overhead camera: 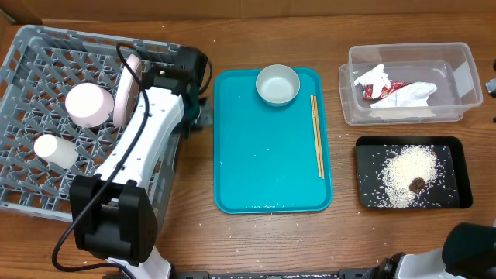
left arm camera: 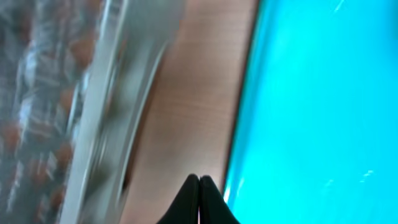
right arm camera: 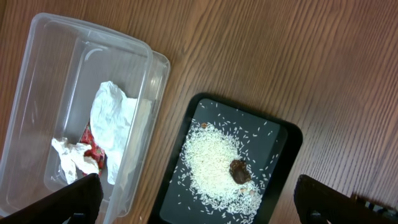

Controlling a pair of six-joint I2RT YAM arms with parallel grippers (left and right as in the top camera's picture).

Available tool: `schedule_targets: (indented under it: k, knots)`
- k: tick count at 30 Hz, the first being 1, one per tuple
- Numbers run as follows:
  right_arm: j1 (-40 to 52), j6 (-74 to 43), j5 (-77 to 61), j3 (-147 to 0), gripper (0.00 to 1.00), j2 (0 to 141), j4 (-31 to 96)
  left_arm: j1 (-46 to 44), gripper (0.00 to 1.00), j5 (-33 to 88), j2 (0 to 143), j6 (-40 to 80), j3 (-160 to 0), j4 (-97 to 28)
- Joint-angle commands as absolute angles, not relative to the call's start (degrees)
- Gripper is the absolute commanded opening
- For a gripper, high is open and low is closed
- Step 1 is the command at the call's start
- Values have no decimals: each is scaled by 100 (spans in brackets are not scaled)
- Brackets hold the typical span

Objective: Sort waste into correct bins and load items into the dishwasher

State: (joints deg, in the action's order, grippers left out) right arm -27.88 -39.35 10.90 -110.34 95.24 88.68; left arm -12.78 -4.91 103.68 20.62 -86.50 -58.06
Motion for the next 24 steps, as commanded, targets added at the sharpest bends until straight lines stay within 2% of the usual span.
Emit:
schedule_targets:
  k: [1, 8, 15, 24]
  knots:
    - [-2794, -3916, 1153, -11148, 100, 9518, 8855, -1282, 4, -377, 10379, 1125, -8661, -4912]
    - [-2794, -3916, 1153, -11148, 100, 9518, 8855, -1214, 4, -377, 10420, -200, -8654, -3127]
    - [-2794, -3916, 1153, -11148, 100, 9518, 8855, -1205, 4, -1118, 10993, -843, -8698, -3087]
    - [-2794, -3916, 1153, -11148, 100, 9518, 8855, -1050, 4, -1127, 11469, -923, -8831, -2788]
